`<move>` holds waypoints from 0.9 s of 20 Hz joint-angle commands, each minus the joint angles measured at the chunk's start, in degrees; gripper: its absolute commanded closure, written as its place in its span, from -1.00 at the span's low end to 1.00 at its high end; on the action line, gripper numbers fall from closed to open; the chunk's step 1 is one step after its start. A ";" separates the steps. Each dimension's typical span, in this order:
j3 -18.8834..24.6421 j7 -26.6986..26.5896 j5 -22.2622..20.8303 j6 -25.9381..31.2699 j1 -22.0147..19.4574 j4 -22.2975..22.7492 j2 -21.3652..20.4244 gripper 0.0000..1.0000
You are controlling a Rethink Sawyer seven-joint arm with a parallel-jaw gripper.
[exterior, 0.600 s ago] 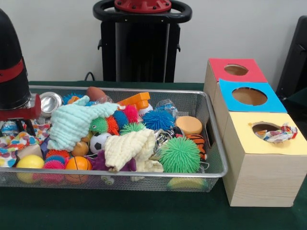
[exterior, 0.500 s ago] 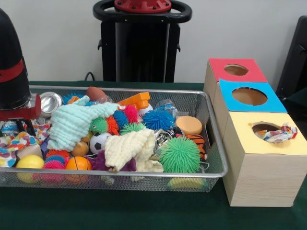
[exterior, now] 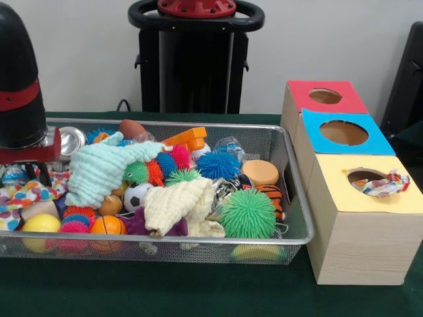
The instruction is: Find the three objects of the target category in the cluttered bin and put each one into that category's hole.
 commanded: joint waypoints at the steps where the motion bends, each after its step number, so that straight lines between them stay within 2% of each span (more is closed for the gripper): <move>1: 0.61 -1.50 -0.26 0.43 2.67 1.72 -3.73 1.00; 8: -1.80 0.62 1.36 4.69 4.78 2.30 -6.16 1.00; 18: -3.22 2.22 3.42 6.72 5.46 3.55 -7.53 1.00</move>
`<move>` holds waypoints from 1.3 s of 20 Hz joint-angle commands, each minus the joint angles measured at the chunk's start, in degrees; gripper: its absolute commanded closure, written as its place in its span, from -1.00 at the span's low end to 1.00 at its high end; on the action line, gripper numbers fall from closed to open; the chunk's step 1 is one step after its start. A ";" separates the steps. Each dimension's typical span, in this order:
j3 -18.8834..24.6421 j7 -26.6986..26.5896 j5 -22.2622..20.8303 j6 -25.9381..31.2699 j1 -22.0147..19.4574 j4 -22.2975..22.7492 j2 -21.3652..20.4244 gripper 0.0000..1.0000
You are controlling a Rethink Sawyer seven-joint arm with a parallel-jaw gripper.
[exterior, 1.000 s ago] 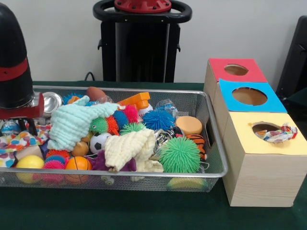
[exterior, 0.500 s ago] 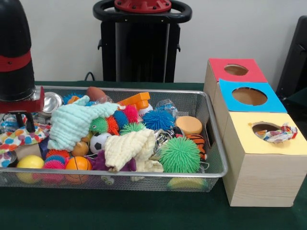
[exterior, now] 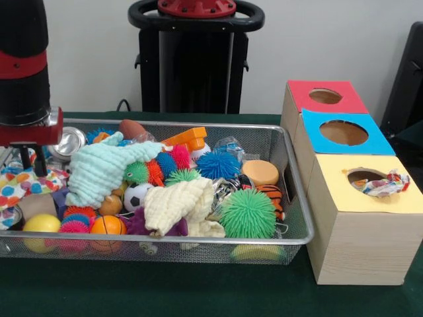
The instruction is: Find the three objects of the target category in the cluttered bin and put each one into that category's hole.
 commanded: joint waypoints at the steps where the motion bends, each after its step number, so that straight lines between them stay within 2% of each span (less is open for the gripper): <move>1: -2.21 2.53 2.21 6.74 0.93 3.87 -1.79 1.00; 8: -3.30 4.17 3.96 8.45 2.22 3.27 -1.96 1.00; 9: -3.53 4.63 4.27 8.25 2.28 3.56 -2.13 -1.00; 16: -4.32 6.17 5.84 7.02 3.59 4.06 -2.05 -1.00; 21: -5.82 8.90 7.20 7.37 5.68 2.27 -1.36 -1.00; 24: -5.96 9.28 8.03 6.34 6.48 0.90 -0.13 -1.00; 26: -5.75 8.82 8.25 5.82 7.08 -1.38 2.39 -1.00</move>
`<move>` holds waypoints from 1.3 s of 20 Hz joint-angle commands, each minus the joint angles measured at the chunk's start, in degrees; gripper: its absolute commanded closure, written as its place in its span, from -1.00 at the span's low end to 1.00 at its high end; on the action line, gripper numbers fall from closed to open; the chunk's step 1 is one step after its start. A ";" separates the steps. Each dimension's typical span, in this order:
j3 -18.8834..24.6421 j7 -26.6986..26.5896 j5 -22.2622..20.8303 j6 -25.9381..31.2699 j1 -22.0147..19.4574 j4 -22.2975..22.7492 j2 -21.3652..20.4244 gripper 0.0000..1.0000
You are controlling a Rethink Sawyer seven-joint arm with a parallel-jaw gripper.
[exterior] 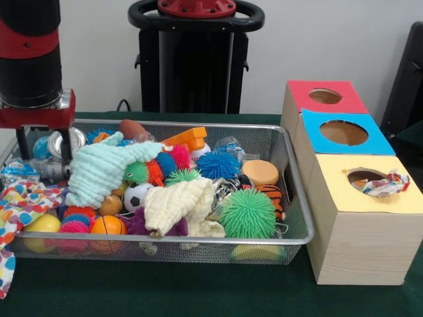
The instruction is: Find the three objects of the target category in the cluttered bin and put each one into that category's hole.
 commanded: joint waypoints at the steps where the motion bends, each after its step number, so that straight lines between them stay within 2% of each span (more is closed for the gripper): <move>1: -0.65 8.37 2.01 3.16 2.73 -1.72 4.94 -1.00; 3: -1.06 7.25 1.54 2.46 2.96 -2.49 5.49 -1.00; 7: -0.04 3.83 1.19 2.44 2.60 -6.95 9.31 -1.00; 10: 0.17 2.24 0.94 2.71 2.53 -8.65 9.45 -1.00; 15: 0.51 -0.70 0.68 6.87 2.75 -15.07 10.94 -1.00; 22: 1.93 -6.41 0.03 12.92 1.57 -25.49 16.18 -1.00; 26: 2.05 -8.14 -0.44 13.57 0.91 -27.10 17.29 -1.00</move>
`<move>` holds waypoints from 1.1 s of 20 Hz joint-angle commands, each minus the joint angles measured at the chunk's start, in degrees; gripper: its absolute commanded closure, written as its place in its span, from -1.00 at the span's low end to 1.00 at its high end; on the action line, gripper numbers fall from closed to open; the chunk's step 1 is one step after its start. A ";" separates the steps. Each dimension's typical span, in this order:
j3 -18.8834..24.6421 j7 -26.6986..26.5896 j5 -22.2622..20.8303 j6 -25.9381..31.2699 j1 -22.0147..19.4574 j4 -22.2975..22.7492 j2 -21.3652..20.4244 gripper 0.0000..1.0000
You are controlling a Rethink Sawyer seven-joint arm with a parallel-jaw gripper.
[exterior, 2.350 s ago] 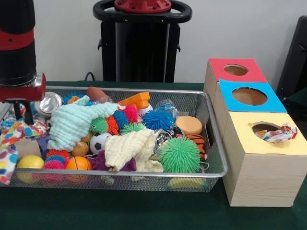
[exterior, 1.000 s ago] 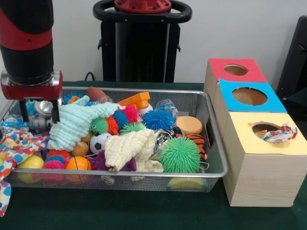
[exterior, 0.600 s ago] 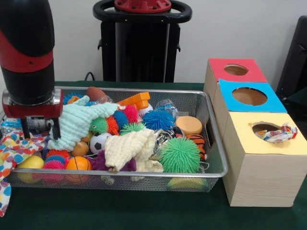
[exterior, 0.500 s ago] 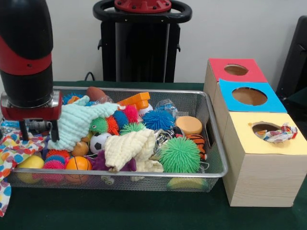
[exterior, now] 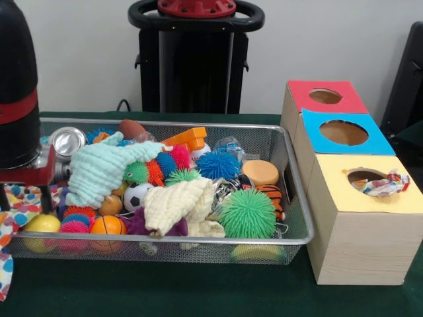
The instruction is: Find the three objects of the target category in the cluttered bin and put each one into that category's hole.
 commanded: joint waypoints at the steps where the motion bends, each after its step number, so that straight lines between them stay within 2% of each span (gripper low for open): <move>1: 2.86 -8.27 -0.82 7.07 -1.71 -7.53 4.63 -1.00; 11: 1.99 -6.04 -0.71 0.70 -2.18 -1.15 3.58 -1.00; 12: 1.98 -5.11 -0.41 -1.03 -2.69 0.78 2.85 1.00; 15: 2.31 -4.08 0.55 0.71 -2.57 -0.21 3.43 1.00; 22: 1.10 -2.52 -0.63 -3.27 -1.56 5.77 0.19 1.00</move>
